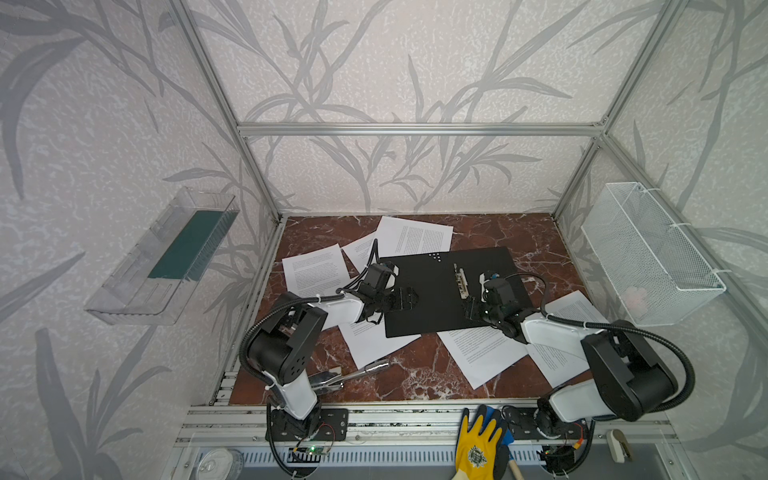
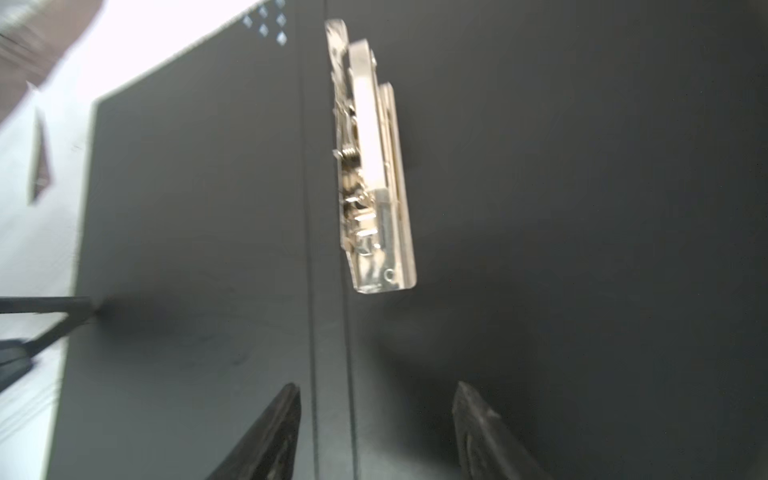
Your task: Put the files into the folder
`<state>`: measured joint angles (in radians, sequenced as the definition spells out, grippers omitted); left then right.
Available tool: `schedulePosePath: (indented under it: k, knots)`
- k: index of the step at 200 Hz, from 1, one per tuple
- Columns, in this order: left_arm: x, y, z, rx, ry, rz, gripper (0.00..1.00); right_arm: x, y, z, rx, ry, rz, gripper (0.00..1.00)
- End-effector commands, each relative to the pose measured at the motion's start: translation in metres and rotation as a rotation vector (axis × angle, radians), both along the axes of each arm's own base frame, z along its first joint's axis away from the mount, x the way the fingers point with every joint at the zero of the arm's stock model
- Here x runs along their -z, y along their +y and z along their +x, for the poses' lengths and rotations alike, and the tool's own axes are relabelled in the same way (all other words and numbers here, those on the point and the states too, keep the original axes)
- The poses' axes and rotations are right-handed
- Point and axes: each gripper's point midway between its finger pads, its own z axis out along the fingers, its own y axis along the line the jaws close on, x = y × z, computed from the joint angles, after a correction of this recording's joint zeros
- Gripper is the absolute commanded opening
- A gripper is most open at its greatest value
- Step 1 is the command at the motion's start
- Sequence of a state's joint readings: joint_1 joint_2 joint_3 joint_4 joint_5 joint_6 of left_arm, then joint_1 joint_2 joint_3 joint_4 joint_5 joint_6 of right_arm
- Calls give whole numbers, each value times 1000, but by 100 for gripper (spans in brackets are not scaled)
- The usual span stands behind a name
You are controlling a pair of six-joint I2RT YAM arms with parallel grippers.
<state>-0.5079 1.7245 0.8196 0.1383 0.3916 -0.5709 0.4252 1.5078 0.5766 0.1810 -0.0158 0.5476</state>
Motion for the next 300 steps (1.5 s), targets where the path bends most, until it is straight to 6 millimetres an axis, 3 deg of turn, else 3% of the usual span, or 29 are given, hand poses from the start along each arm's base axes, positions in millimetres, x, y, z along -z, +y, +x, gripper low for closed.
schedulePosePath:
  k: [1, 16, 71, 75, 100, 155, 224, 245, 268, 300]
  knots:
    - [62, 21, -59, 14, 285, 90, 99, -4, 3, 22, -10, -16, -53, 57]
    - [61, 20, -59, 17, 283, 88, 99, -5, 4, 34, -4, -20, -83, 50]
    - [59, 20, -59, 20, 280, 86, 99, -20, 4, 69, 27, -46, -151, 47]
    - [59, 20, -59, 21, 280, 86, 99, -11, 3, 70, 24, -25, -169, 46]
    - [56, 20, -59, 22, 271, 83, 99, -13, 2, 81, 22, -23, -209, 43]
    - [54, 20, -58, 22, 265, 79, 99, -1, 3, 93, 4, 5, -235, 31]
    - [49, 19, -59, 29, 254, 71, 99, -5, -1, 100, 12, -19, -261, 13]
    - [33, 7, -58, 66, 228, -6, 99, -8, -5, 104, 39, -29, -252, 8]
    - [1, -4, -58, 92, 147, -106, 99, -13, -8, 111, 69, -46, -223, 5]
    - [-40, -1, -61, 99, -12, -141, 99, -21, -17, 127, 122, -61, -181, 3]
